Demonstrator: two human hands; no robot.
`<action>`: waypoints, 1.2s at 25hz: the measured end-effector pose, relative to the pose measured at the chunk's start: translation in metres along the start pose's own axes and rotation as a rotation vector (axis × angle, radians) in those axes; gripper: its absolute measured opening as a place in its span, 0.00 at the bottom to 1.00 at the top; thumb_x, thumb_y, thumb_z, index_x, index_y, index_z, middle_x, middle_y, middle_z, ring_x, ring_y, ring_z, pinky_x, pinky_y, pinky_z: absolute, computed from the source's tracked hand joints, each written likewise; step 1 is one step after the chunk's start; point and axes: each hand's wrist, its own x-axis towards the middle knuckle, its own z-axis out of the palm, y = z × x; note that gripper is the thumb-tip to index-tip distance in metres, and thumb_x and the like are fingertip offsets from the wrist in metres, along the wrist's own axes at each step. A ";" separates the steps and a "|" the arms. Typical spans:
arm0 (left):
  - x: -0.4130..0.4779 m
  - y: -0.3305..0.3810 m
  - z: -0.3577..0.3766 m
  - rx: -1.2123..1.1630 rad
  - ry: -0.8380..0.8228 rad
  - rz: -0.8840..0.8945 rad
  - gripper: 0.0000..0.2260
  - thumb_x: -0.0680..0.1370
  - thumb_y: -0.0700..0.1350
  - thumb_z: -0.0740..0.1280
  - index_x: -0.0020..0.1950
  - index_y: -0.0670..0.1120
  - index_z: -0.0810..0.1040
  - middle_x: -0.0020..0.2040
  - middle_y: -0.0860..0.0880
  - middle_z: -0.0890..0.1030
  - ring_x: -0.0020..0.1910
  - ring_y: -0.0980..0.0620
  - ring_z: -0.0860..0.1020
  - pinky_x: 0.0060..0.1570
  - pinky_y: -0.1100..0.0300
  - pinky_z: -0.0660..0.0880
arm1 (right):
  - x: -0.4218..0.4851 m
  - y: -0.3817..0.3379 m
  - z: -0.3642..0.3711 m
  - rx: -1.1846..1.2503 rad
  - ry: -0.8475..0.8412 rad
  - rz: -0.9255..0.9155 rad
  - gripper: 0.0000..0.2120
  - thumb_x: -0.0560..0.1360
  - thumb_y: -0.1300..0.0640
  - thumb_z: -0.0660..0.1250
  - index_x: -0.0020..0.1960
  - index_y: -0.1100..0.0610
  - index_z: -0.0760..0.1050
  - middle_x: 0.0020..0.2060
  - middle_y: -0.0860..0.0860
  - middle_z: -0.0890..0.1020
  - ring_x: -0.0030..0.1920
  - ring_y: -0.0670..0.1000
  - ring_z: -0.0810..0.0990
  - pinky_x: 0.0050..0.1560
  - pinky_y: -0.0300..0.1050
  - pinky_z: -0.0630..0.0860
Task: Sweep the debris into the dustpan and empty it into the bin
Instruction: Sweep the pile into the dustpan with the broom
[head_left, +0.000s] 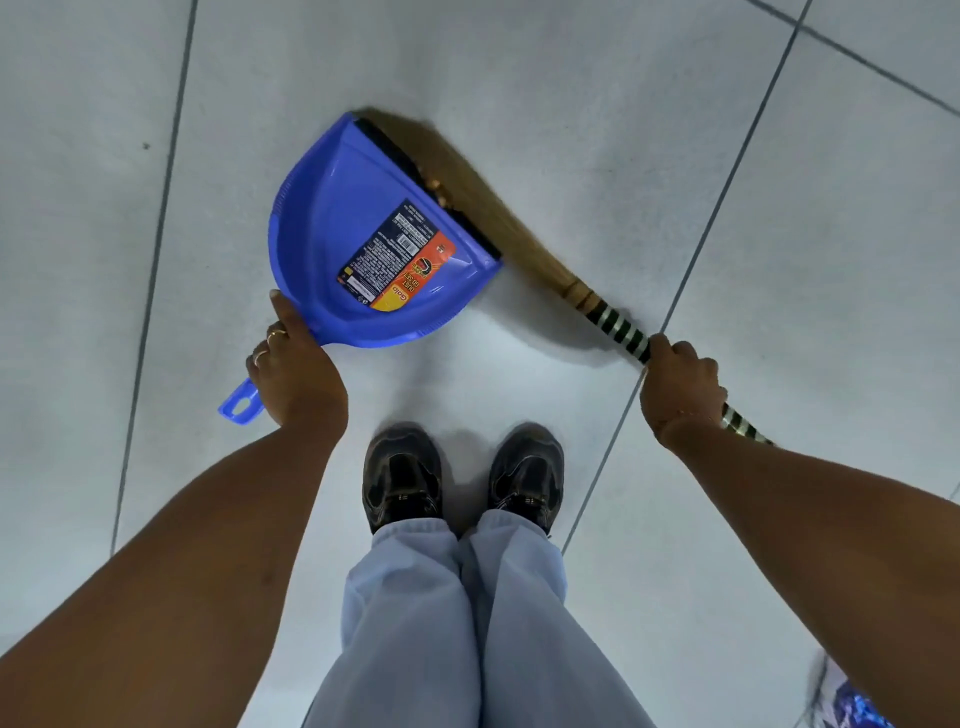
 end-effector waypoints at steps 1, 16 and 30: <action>0.002 -0.002 0.003 0.000 0.007 0.007 0.30 0.76 0.30 0.57 0.75 0.38 0.47 0.60 0.31 0.73 0.58 0.31 0.72 0.63 0.41 0.64 | -0.003 0.006 0.004 -0.026 0.030 -0.051 0.23 0.74 0.71 0.56 0.68 0.60 0.66 0.58 0.62 0.74 0.57 0.66 0.72 0.54 0.60 0.72; -0.022 -0.059 0.023 -0.012 -0.049 -0.123 0.32 0.75 0.30 0.58 0.75 0.40 0.47 0.60 0.32 0.72 0.58 0.32 0.72 0.62 0.42 0.66 | -0.039 -0.020 0.023 -0.041 -0.078 -0.046 0.21 0.76 0.69 0.55 0.68 0.59 0.64 0.60 0.62 0.72 0.60 0.66 0.70 0.55 0.63 0.71; -0.152 0.046 -0.200 -0.439 -0.075 -0.177 0.20 0.75 0.34 0.61 0.66 0.38 0.61 0.62 0.38 0.74 0.59 0.34 0.74 0.56 0.45 0.71 | -0.193 0.024 -0.129 0.475 0.097 0.182 0.27 0.74 0.69 0.58 0.72 0.61 0.60 0.62 0.63 0.73 0.61 0.65 0.71 0.58 0.59 0.70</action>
